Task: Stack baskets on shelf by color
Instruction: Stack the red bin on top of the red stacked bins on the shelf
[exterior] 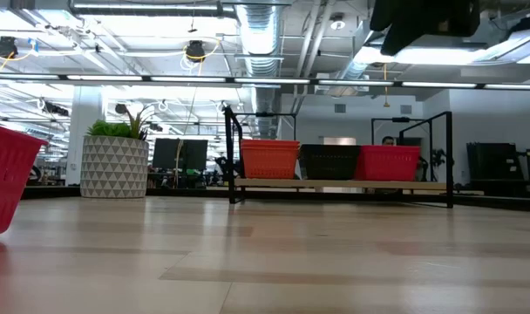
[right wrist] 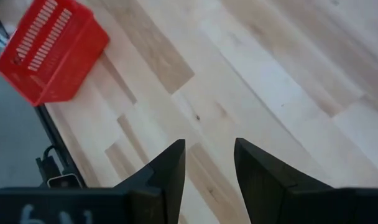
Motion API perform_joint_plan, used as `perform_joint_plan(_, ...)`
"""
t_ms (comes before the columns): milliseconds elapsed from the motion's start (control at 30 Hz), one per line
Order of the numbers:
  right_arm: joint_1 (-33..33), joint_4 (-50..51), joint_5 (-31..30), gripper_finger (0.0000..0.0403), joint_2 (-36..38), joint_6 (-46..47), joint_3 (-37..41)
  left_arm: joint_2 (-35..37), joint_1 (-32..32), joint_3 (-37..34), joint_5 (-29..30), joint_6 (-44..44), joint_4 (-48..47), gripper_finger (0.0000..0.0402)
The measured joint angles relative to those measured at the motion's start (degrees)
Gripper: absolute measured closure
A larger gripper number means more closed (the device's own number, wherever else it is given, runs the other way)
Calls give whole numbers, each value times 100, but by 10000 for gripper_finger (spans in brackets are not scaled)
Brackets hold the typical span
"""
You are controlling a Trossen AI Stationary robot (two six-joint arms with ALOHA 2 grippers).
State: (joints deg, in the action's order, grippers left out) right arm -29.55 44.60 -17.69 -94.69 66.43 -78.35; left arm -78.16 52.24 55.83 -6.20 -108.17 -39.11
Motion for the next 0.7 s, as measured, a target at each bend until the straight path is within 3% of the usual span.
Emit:
perform_joint_plan(233,-45,-396,52,246,-197,11,-4,-946,110,2,280,-135,1069,123)
perform_joint_plan(467,-32,-591,63,250,-202,16,0,-1719,-191,2,491,141,1486,123)
perform_joint_plan(700,-32,-658,61,250,-211,16,0,-2063,-848,2,607,1321,2083,123)
